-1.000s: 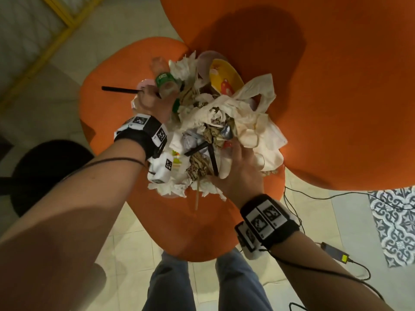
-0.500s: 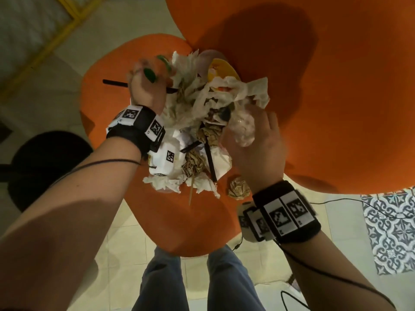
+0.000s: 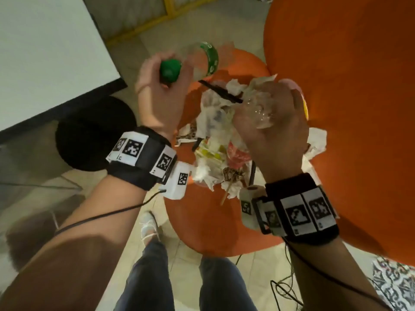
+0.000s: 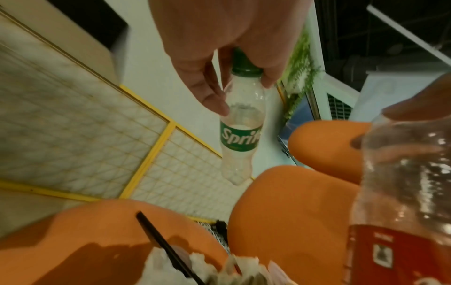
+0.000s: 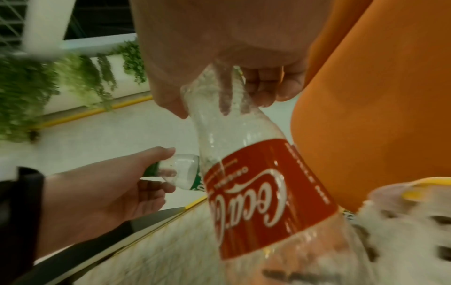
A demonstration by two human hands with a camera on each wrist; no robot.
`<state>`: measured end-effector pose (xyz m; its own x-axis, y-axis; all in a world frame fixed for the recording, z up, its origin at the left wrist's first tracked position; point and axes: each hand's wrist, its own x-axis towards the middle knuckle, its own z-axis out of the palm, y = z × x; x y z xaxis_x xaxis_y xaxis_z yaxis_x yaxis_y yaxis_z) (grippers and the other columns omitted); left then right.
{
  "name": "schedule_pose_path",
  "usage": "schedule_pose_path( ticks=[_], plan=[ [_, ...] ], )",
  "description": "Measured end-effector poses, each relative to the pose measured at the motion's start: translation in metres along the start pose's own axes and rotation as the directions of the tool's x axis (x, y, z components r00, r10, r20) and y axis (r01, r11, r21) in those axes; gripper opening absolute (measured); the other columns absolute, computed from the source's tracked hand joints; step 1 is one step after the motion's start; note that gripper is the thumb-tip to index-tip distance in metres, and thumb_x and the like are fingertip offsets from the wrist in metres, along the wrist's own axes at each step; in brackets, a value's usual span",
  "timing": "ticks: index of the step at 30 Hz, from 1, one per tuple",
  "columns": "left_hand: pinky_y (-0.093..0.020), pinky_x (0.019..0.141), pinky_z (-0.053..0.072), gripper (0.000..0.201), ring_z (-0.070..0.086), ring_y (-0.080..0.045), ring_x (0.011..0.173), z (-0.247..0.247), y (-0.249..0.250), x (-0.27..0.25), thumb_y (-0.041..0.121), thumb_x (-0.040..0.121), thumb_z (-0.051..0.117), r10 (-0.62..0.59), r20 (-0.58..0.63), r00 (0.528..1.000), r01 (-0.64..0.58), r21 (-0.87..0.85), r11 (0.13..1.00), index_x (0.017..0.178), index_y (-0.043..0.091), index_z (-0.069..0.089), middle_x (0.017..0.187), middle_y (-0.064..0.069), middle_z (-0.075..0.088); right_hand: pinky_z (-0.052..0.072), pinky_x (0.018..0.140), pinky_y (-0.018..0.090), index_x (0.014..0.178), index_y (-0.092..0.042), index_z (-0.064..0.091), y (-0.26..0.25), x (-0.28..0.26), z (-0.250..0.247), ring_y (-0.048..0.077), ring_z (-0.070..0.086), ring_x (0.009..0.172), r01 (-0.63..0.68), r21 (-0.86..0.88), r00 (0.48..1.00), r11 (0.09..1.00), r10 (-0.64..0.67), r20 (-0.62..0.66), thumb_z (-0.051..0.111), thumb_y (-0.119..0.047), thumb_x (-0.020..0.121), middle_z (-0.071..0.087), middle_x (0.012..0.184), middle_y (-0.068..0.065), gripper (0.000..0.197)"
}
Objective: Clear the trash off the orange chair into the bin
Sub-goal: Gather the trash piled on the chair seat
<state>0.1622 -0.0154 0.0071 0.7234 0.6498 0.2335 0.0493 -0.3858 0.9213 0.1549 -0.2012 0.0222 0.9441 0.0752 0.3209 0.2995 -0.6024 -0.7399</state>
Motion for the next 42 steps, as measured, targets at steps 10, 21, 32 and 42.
schedule_pose_path(
  ticks=[10,21,32,42],
  plan=[
    [-0.013,0.051,0.036,0.023,0.047,0.002,0.052,-0.232,-0.055,-0.074,0.037,0.084,0.062,-0.299,-0.18,0.937,0.321,0.105,0.941,0.065,0.028,0.053,0.054,0.013,0.052,0.049,0.073,0.034,0.11,-0.02,0.057,-0.115,-0.059,0.129,0.017,0.06,0.09,0.137,0.119,0.831,0.983,-0.179,0.527,0.061,-0.052,0.074,0.06,0.106,0.0,0.048],
    [-0.036,0.069,0.046,0.041,0.062,-0.036,0.082,-0.49,-0.264,-0.152,0.043,0.082,0.064,-0.652,-0.421,0.63,0.776,0.382,0.502,0.086,0.002,0.062,0.084,-0.021,0.067,0.051,0.087,0.035,0.122,-0.024,0.049,-0.242,-0.266,0.375,0.012,0.056,0.106,0.081,0.127,0.384,0.989,-0.149,0.911,0.071,-0.049,0.076,0.054,0.122,-0.004,0.057],
    [-0.036,0.097,0.043,0.066,0.053,-0.034,0.118,-0.576,-0.427,-0.183,0.041,0.083,0.064,-0.883,-0.201,0.425,0.851,0.42,0.315,0.137,0.01,0.043,0.13,-0.02,0.055,0.05,0.091,0.043,0.129,-0.024,0.044,-0.264,-0.395,0.528,0.026,0.056,0.109,0.141,-0.102,0.149,0.985,0.081,0.986,0.079,-0.031,0.072,0.044,0.132,0.006,0.068],
    [-0.032,0.093,0.046,0.037,0.06,-0.031,0.102,-0.547,-0.409,-0.158,0.022,0.085,0.061,-0.847,-0.025,0.531,0.761,0.454,0.464,0.12,0.012,0.059,0.118,-0.015,0.055,0.05,0.093,0.045,0.138,-0.028,0.038,-0.238,-0.368,0.502,0.025,0.055,0.114,0.108,-0.165,0.224,0.98,0.137,0.965,0.064,-0.034,0.086,0.042,0.139,0.005,0.059]
  ],
)
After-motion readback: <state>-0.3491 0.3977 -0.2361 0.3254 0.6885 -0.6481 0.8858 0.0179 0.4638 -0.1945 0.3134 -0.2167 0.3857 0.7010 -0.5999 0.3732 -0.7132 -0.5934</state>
